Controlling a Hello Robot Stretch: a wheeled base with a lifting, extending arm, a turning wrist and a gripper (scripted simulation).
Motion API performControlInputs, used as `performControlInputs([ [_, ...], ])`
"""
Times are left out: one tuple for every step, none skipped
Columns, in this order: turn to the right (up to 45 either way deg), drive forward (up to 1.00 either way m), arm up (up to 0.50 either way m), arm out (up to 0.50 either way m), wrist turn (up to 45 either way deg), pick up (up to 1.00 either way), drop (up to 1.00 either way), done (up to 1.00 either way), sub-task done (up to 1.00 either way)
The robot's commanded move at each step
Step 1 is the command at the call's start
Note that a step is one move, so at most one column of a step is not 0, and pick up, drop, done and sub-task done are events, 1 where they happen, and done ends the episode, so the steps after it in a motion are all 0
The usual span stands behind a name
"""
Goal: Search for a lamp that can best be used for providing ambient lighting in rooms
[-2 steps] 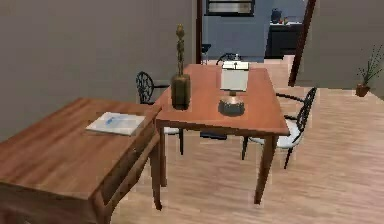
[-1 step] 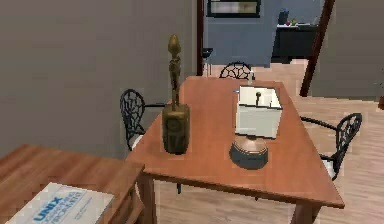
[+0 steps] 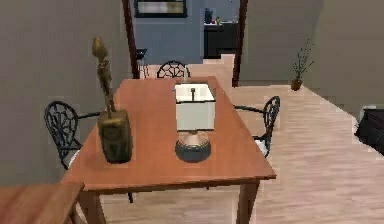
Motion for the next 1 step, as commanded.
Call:
performControlInputs([
  [0.0,0.00,0.00,0.00,0.0,0.00,0.00,1.00,0.00],
])
